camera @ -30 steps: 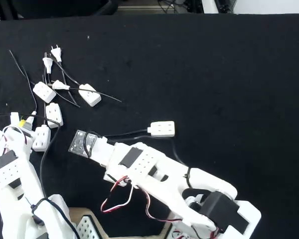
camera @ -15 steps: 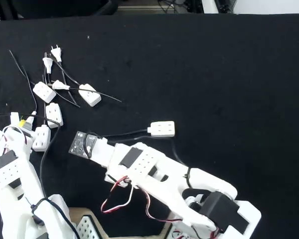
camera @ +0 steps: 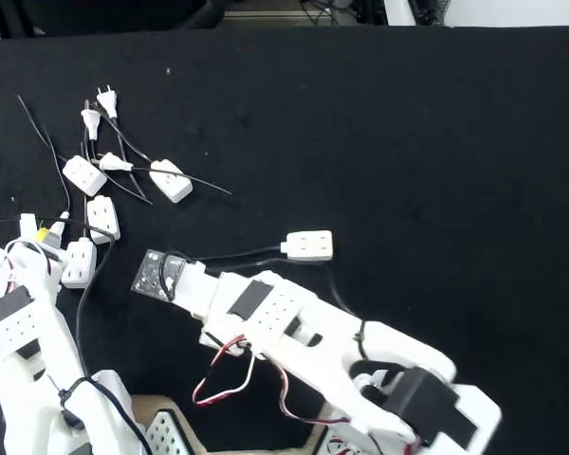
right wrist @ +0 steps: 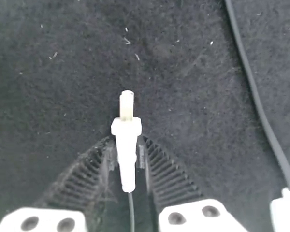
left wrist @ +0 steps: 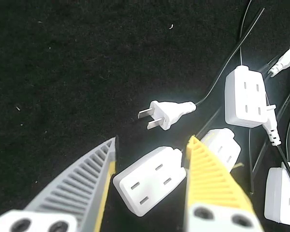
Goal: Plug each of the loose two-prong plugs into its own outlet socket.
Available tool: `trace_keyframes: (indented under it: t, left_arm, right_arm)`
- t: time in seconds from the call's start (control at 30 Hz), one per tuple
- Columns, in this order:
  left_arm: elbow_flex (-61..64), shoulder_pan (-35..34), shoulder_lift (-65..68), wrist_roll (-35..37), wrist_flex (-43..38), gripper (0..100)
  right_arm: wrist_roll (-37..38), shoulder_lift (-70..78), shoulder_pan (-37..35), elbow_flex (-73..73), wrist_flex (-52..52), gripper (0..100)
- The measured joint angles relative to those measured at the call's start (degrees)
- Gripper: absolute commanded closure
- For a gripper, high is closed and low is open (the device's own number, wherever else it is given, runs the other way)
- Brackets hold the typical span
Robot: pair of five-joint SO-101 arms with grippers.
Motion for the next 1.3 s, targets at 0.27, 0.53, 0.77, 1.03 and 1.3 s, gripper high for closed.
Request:
trace_keyframes:
  t: [0.27,0.53,0.77,1.03,1.3]
  left_arm:
    - [0.0,6.77,0.0,-6.77,0.0,77]
    - [-0.18,23.65,0.0,-15.38,0.0,77]
    - [-2.11,35.87,0.0,-18.11,0.0,77]
    - [-2.11,41.41,0.0,-18.2,0.0,77]
    - [-2.11,40.62,-4.66,-18.46,7.47,77]
  right_arm:
    - [-6.51,-18.29,8.88,13.89,-11.16,98.7]
    - [-9.49,-24.62,13.71,18.64,-18.02,98.7]
    - [-9.76,-24.79,13.89,24.79,-28.31,98.7]
    - [-14.42,-24.79,12.57,28.57,-37.63,98.7]
    - [-15.3,-24.79,8.88,29.1,-38.07,98.7]
